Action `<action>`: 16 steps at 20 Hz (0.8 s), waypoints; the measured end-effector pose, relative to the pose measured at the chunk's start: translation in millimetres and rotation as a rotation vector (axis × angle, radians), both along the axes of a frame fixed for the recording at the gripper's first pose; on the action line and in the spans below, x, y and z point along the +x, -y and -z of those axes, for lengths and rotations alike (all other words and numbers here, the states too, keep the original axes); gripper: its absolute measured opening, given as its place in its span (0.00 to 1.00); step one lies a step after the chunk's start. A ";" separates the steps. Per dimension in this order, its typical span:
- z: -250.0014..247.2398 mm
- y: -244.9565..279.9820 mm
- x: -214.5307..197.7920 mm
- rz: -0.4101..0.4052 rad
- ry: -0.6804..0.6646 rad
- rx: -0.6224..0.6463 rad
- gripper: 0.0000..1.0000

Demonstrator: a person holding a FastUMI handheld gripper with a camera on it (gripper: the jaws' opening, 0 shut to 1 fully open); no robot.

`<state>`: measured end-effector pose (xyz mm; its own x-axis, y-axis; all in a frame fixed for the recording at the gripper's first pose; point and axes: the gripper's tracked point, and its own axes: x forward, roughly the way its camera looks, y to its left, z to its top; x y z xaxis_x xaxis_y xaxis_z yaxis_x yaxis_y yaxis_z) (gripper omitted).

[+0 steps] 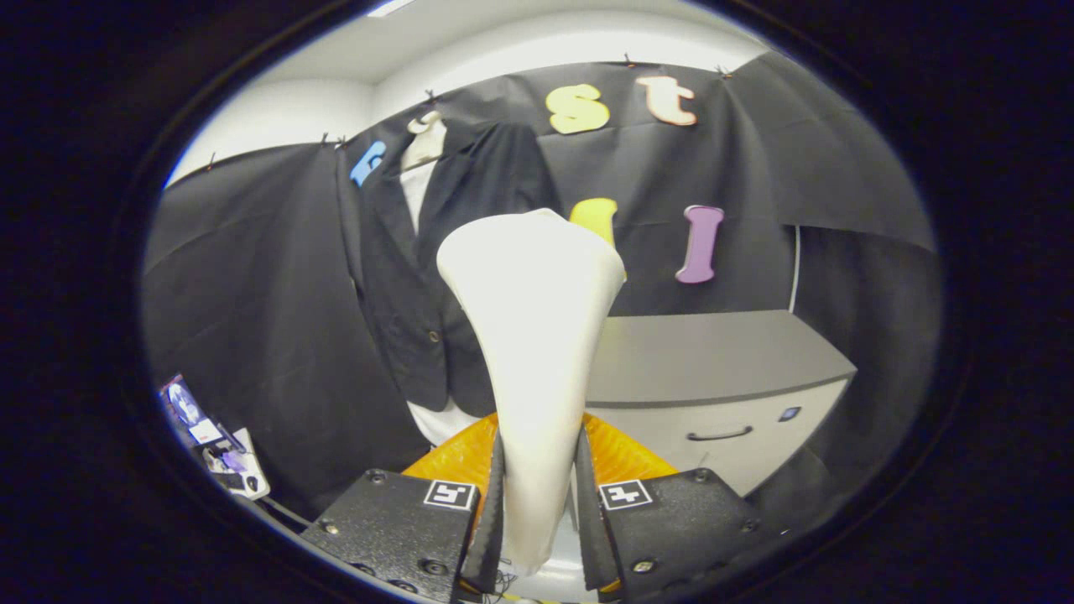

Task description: Iron the clothes twice with a garment steamer, once on the left side and once on the right side.

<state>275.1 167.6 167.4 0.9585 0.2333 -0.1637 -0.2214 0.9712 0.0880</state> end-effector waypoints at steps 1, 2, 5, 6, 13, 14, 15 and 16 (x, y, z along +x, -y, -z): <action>0.8 19.8 -8.1 0.018 0.008 0.009 0.40; 5.5 38.2 -16.0 0.036 0.009 0.017 0.40; 36.2 84.6 -40.8 0.069 -0.026 0.043 0.40; 49.2 95.7 -48.5 0.072 -0.042 0.049 0.40; 119.8 161.7 -106.2 0.100 -0.133 0.095 0.40; 124.4 164.8 -110.7 0.104 -0.141 0.102 0.40; 129.7 167.6 -117.0 0.110 -0.140 0.111 0.40; 132.8 168.4 -119.0 0.109 -0.143 0.103 0.40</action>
